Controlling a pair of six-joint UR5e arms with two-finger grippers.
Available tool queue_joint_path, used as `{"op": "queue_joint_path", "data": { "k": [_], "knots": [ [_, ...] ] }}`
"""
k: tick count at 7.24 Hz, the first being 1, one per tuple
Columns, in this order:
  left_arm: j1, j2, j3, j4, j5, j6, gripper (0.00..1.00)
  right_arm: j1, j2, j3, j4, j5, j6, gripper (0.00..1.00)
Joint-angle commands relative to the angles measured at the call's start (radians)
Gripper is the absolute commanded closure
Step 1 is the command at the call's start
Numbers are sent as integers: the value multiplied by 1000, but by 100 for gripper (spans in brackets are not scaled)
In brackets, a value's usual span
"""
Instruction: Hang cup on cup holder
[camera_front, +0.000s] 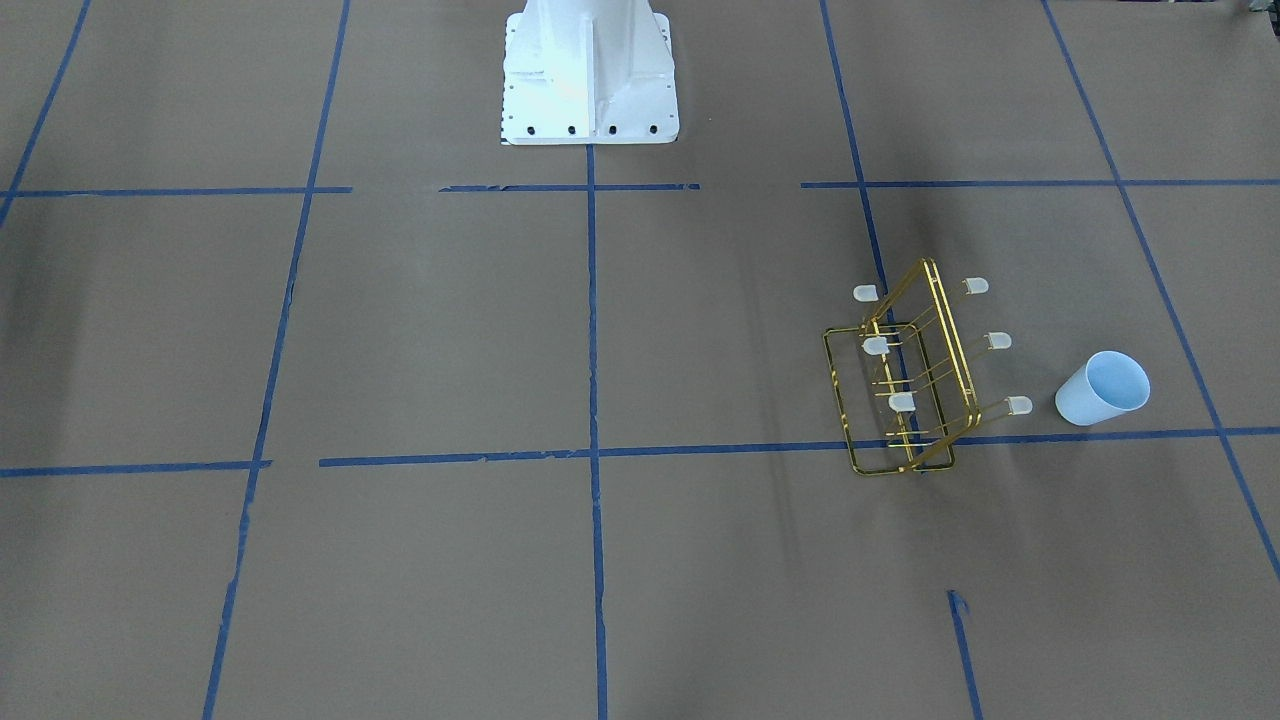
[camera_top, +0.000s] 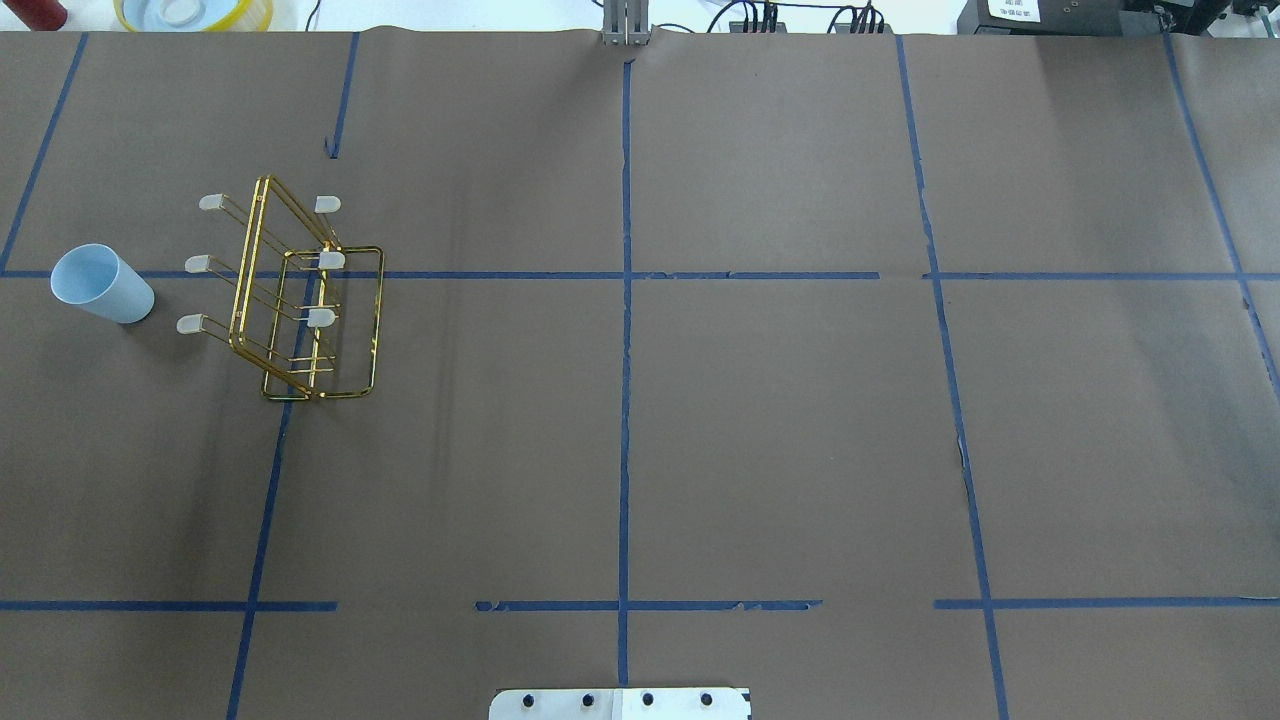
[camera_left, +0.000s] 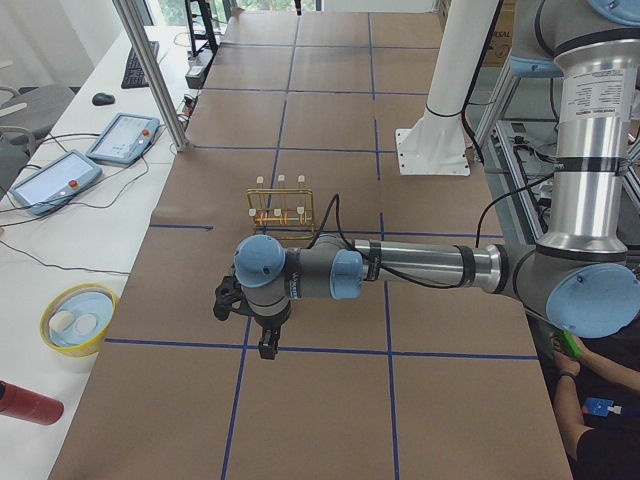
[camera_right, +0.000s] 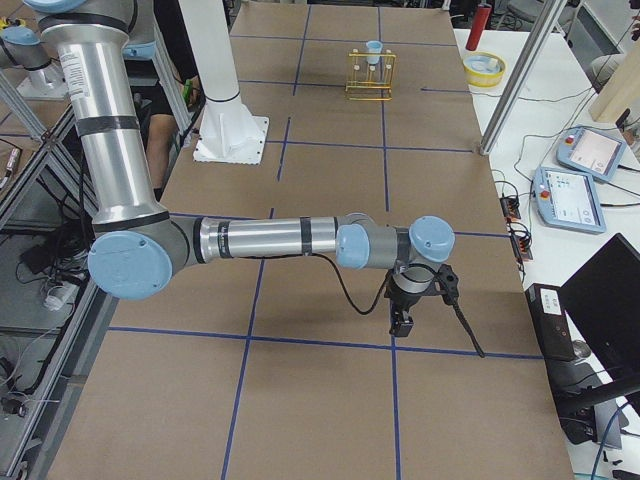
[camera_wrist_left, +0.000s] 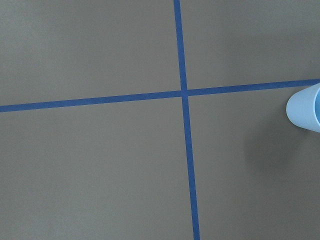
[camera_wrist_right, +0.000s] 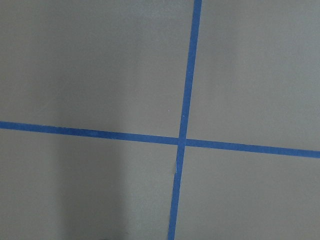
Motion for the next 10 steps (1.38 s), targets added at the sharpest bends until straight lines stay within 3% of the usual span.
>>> {"op": "queue_joint_path", "data": {
  "k": [1, 4, 6, 8, 10],
  "knots": [
    [1, -14, -23, -4, -4, -1, 0, 1, 0, 0, 0, 0, 0, 0],
    [13, -36, -86, -1, -3, -20, 0, 1, 0, 0, 0, 0, 0, 0],
    [91, -36, -169, -22, 5, -219, 0, -1, 0, 0, 0, 0, 0, 0],
    [177, -31, -198, -182, 118, -476, 0, -1, 0, 0, 0, 0, 0, 0],
    [284, -31, -241, -214, 140, -638, 0, 1, 0, 0, 0, 0, 0, 0]
  ]
}}
